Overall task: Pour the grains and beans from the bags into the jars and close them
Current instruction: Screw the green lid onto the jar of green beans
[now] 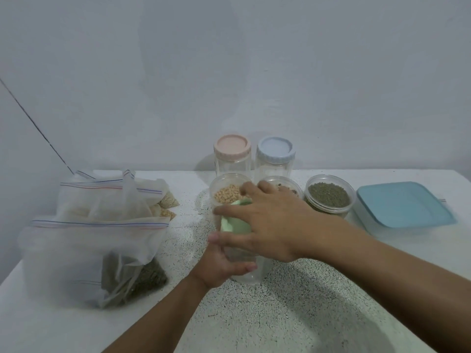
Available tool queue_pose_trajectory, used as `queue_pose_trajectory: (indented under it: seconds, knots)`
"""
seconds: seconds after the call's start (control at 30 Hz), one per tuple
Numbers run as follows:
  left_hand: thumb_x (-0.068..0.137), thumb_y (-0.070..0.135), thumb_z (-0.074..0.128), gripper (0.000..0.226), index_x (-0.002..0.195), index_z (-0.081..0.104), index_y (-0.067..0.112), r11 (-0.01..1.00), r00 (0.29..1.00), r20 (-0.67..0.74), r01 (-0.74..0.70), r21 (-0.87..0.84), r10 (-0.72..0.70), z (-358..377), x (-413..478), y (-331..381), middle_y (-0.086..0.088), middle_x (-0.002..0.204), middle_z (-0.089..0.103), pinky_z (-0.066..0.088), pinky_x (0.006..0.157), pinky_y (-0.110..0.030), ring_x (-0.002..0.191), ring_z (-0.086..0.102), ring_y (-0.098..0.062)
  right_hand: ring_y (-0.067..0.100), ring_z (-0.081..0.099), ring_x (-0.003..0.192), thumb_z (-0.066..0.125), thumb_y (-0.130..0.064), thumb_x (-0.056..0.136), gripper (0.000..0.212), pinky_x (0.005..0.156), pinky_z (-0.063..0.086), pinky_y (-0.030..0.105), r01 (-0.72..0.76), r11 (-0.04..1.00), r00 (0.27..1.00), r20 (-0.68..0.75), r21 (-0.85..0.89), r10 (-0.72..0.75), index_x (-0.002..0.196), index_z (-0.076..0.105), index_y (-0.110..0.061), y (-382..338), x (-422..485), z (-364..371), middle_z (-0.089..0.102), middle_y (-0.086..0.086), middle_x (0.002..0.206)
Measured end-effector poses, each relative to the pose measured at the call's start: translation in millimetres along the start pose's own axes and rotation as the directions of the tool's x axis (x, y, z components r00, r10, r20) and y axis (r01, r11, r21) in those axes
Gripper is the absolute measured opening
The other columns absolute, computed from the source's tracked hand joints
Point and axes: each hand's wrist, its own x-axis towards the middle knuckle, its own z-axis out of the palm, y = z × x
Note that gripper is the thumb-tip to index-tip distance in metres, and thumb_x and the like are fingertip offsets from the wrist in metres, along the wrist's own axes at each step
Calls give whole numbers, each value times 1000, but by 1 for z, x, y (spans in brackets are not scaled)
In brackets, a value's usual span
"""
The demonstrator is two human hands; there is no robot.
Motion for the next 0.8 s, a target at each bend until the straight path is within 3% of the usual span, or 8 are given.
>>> queue_pose_trajectory:
  seconds: [0.03,0.1,0.17,0.27,0.43,0.53,0.63,0.8]
  knots:
    - [69,21,89,72,132,59,39,1000,1000,2,-9,16,9,1,0,2,9,120,73,55,91,-24,116,68,-10,34,36,137,15,-88,82,75,107,39,53,-57,997,998,-26,-57,56,149,24,-54,-2,0,4,33,11,153]
    - [67,20,91,70,130,59,20,998,999,-40,-8,57,10,-1,0,0,5,116,74,55,91,-26,114,68,-13,34,42,128,23,-83,87,69,99,43,48,-103,992,992,-86,-73,97,147,28,-50,-6,2,9,39,13,145]
    - [65,11,86,76,132,49,9,997,999,-54,1,77,3,-4,1,-5,4,118,73,55,92,-28,115,67,-15,31,41,118,39,-70,93,54,97,41,47,-41,997,993,-114,-61,34,142,35,-48,-6,4,10,43,13,137]
    - [61,16,84,78,129,46,13,994,998,-64,32,105,-25,-4,0,-10,10,114,73,54,89,-24,109,69,-9,24,40,111,60,-57,87,41,98,40,47,128,992,986,-103,-1,-127,125,48,-49,-2,2,4,45,5,127]
    - [55,20,85,86,129,42,14,995,999,-42,34,97,-30,-4,-2,-10,15,108,75,54,85,-18,105,69,-2,14,45,112,81,-46,70,44,98,43,44,244,960,962,-158,135,-222,112,65,-43,4,-1,1,46,-6,123]
    - [57,21,87,82,128,44,17,993,999,-41,30,118,-25,-2,0,-7,15,109,75,55,86,-21,107,70,-7,13,50,111,84,-42,68,41,97,44,45,289,941,945,-211,178,-251,106,68,-39,6,-1,7,50,-8,121]
    - [58,33,97,89,132,51,14,989,998,-56,47,138,-40,-3,-1,-4,-2,115,73,55,93,-31,113,68,-23,14,55,107,81,-26,71,28,94,47,45,365,863,917,-298,350,-267,94,66,-34,12,-4,5,54,-5,114]
    - [64,37,95,96,143,47,11,982,999,-14,34,184,-32,-5,-2,-1,-14,135,63,48,109,-48,128,60,-31,22,59,95,66,-19,83,17,83,52,46,371,741,880,-466,560,-88,93,55,-26,26,-10,5,61,2,102]
